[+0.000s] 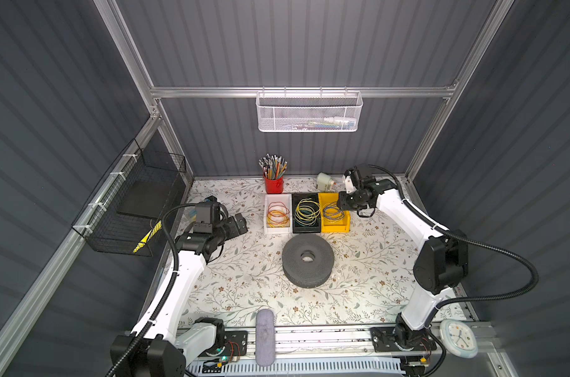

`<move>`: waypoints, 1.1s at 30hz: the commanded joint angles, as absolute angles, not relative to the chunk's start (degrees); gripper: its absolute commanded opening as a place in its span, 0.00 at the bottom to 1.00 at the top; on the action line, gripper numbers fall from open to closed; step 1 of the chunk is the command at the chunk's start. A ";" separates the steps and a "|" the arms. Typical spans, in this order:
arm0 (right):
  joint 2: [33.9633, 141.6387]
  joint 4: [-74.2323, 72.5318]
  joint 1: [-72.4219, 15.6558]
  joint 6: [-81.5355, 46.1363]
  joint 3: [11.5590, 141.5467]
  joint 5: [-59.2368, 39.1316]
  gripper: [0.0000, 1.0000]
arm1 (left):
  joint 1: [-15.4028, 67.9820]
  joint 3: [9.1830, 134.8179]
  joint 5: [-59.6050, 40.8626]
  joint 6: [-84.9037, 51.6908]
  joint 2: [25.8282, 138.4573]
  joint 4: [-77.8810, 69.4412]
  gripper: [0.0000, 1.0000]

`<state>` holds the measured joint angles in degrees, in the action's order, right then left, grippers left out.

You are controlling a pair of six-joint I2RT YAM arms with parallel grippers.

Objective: Wrap the cables
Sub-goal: 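Release the spool and move the right gripper over the yellow bin, then lower the right gripper into the yellow bin onto the blue wire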

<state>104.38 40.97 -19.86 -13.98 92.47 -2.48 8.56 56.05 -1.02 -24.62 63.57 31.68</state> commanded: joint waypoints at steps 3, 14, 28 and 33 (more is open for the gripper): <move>110.04 43.51 -20.63 -12.81 97.60 -2.85 0.40 | 8.62 54.49 -1.14 -24.07 63.05 30.87 1.00; 108.13 37.55 -21.58 -19.84 88.52 -1.58 0.52 | 8.61 53.79 -0.73 -24.13 62.03 30.86 0.99; 114.02 32.76 -20.83 -25.18 90.76 -2.73 0.51 | 8.61 55.33 -0.18 -23.82 61.52 31.90 0.99; 114.67 28.74 -20.57 -28.81 90.38 -1.61 0.50 | 8.61 56.22 -0.02 -23.64 61.58 32.37 0.99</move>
<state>114.15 31.70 -20.88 -25.74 89.32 -2.52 8.56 54.65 -0.62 -24.60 62.63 30.87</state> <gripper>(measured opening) 0.503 0.995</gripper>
